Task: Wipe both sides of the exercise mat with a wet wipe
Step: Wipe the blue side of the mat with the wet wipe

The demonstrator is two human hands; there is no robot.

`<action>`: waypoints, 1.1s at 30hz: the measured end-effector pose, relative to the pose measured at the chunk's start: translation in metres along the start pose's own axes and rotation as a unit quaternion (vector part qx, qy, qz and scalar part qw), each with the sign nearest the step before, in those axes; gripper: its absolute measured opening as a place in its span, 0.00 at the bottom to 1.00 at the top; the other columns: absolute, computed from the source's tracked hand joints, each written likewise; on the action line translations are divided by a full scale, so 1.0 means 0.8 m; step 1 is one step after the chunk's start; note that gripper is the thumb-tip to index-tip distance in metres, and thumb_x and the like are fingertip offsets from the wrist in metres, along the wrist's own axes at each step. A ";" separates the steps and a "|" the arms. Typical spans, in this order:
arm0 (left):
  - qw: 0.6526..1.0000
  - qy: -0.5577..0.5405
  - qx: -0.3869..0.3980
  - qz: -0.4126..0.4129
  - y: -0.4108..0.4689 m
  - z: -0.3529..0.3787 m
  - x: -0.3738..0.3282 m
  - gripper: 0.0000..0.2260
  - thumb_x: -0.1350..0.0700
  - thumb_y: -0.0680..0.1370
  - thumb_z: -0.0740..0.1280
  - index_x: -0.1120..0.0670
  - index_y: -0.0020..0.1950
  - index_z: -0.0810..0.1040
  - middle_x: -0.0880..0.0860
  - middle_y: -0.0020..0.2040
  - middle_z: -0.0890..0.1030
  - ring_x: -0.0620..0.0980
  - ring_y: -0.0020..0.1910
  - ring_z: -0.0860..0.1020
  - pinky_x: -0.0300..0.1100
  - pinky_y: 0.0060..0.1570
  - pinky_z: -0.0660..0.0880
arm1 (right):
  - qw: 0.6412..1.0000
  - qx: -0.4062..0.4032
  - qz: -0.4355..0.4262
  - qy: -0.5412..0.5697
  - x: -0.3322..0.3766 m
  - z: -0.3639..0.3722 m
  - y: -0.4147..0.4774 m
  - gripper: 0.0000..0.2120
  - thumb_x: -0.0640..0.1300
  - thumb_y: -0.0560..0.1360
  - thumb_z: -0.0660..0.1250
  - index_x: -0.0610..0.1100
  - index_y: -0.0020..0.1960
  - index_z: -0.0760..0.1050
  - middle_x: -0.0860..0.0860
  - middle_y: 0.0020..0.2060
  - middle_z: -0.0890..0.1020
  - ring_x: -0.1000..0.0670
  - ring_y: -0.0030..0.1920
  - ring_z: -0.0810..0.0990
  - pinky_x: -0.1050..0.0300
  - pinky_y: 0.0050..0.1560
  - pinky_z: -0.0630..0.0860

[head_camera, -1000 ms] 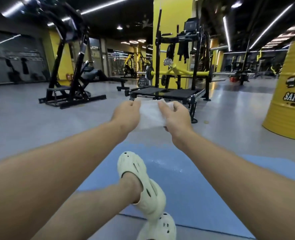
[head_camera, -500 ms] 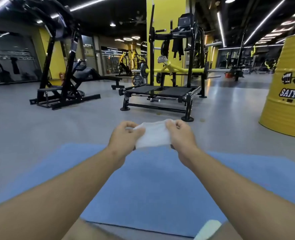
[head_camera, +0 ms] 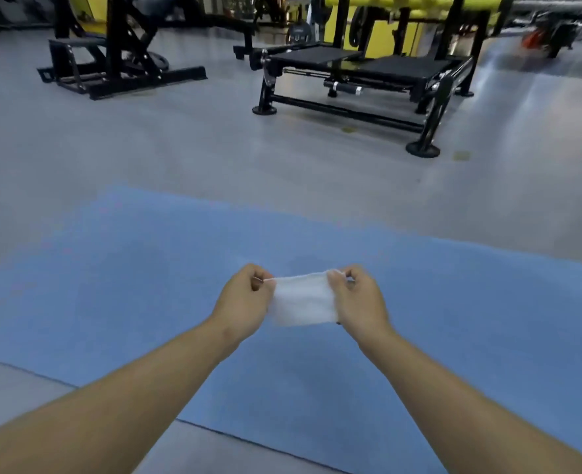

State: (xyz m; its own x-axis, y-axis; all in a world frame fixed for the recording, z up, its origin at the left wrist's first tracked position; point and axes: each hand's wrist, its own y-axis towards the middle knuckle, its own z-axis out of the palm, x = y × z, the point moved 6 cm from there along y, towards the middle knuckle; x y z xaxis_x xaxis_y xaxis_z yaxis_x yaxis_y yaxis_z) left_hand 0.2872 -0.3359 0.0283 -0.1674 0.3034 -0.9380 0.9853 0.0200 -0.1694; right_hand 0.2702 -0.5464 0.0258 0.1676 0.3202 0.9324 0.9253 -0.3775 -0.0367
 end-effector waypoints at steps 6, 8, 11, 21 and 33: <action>0.994 0.102 -0.043 0.003 0.099 0.019 0.091 0.05 0.57 0.85 0.58 0.50 0.51 0.71 0.49 0.46 0.76 0.49 0.41 0.73 0.43 0.34 0.69 | 0.995 0.042 0.015 -0.093 -0.090 0.090 0.061 0.10 0.52 0.82 0.60 0.51 0.43 0.69 0.51 0.39 0.79 0.44 0.39 0.80 0.43 0.36 0.81; 0.992 0.122 -0.032 -0.002 0.128 0.027 0.119 0.05 0.58 0.84 0.58 0.49 0.51 0.71 0.50 0.49 0.76 0.49 0.43 0.74 0.43 0.36 0.71 | 0.986 0.047 0.011 -0.163 -0.113 0.106 0.077 0.10 0.53 0.83 0.58 0.51 0.45 0.69 0.52 0.40 0.79 0.45 0.43 0.78 0.46 0.42 0.79; 0.986 0.167 -0.011 0.024 0.158 0.031 0.144 0.07 0.59 0.82 0.61 0.47 0.53 0.74 0.48 0.52 0.76 0.41 0.44 0.74 0.36 0.40 0.69 | 0.969 0.034 -0.010 -0.246 -0.129 0.115 0.096 0.09 0.53 0.83 0.58 0.49 0.48 0.70 0.52 0.41 0.79 0.46 0.44 0.76 0.50 0.44 0.74; 0.941 0.292 0.074 0.157 0.171 0.034 0.153 0.07 0.54 0.80 0.65 0.41 0.55 0.75 0.40 0.52 0.71 0.40 0.47 0.74 0.47 0.49 0.76 | 0.896 0.136 -0.232 -0.355 -0.107 0.156 0.091 0.14 0.55 0.79 0.67 0.51 0.61 0.78 0.55 0.54 0.70 0.51 0.52 0.73 0.55 0.43 0.70; 0.872 0.402 0.099 0.260 0.152 -0.005 0.189 0.22 0.39 0.80 0.58 0.44 0.70 0.73 0.42 0.73 0.68 0.45 0.73 0.66 0.41 0.72 0.58 | 0.847 0.143 -0.263 -0.440 -0.119 0.193 0.097 0.09 0.49 0.84 0.55 0.49 0.56 0.72 0.53 0.50 0.71 0.46 0.47 0.76 0.52 0.38 0.66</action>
State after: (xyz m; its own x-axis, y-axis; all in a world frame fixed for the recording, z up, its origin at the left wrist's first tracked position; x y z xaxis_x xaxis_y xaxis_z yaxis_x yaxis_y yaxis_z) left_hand 0.3816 -0.2835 -0.1332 0.4560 0.7945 -0.4011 0.8830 -0.4603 0.0921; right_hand 0.3787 -0.4716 -0.1211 -0.2210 0.9496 0.2222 0.9741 0.2039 0.0974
